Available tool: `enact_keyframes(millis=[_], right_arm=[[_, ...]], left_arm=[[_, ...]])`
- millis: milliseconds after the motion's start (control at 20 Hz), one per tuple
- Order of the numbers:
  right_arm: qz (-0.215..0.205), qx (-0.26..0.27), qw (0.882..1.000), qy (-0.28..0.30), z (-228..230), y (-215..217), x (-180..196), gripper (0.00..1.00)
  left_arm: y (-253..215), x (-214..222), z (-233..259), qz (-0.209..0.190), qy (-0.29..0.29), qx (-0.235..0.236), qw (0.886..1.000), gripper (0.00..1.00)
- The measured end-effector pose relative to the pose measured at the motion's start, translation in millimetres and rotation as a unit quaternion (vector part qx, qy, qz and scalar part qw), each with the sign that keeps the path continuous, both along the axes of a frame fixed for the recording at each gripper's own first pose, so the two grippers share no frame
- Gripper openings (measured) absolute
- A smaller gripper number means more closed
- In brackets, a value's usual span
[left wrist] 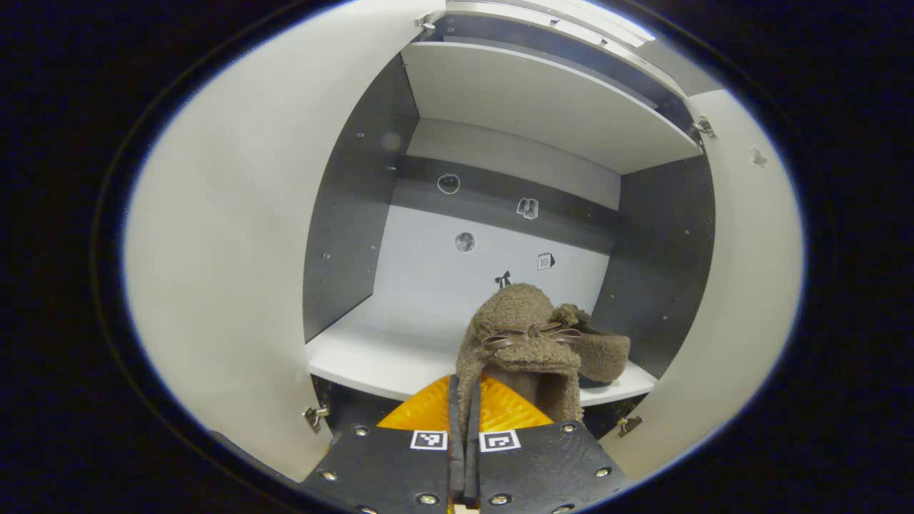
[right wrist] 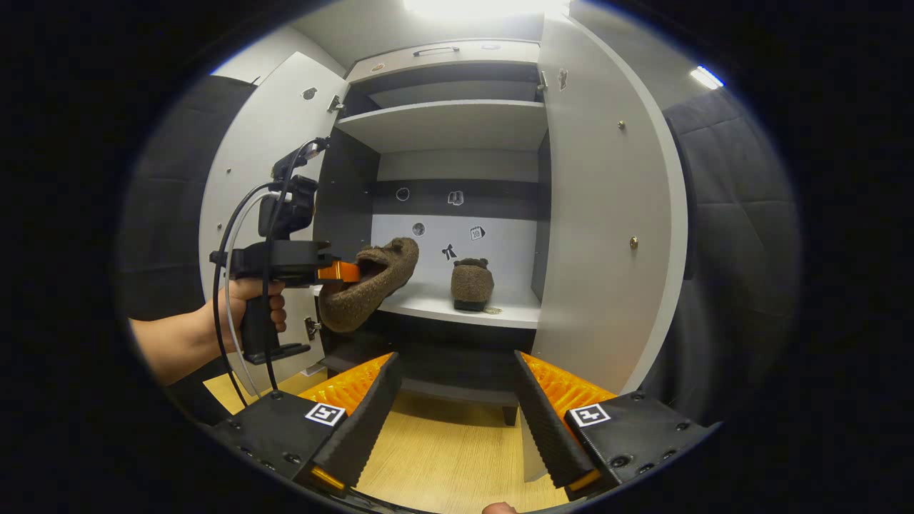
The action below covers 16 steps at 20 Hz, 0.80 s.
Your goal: Grab one shoe with the right hand and put it into the shoe cabinet, grab the other shoe with the left hand and put it into the shoe cabinet; then close the right door with the right hand and the left door with the left hand.
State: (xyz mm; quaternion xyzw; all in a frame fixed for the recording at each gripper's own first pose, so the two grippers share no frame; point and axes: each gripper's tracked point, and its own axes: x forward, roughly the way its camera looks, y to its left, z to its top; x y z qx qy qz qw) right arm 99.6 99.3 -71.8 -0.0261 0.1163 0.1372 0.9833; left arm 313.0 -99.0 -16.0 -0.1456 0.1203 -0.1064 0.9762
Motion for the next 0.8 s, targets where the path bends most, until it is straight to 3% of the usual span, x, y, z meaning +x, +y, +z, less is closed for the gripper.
enact_keyframes(millis=[350, 800], right_arm=[[-0.01, 0.007, 1.0, 0.014, -9.5, 3.1, 4.3, 0.98], [-0.023, 0.01, 0.999, 0.026, -16.2, 4.7, 11.4, 0.98]], left_arm=[[-4.9, 73.0, 12.5, 0.009, -0.019, -0.003, 1.0, 0.01], [-2.2, 136.0, -20.0, 0.024, 0.017, 0.018, 0.999, 0.01]])
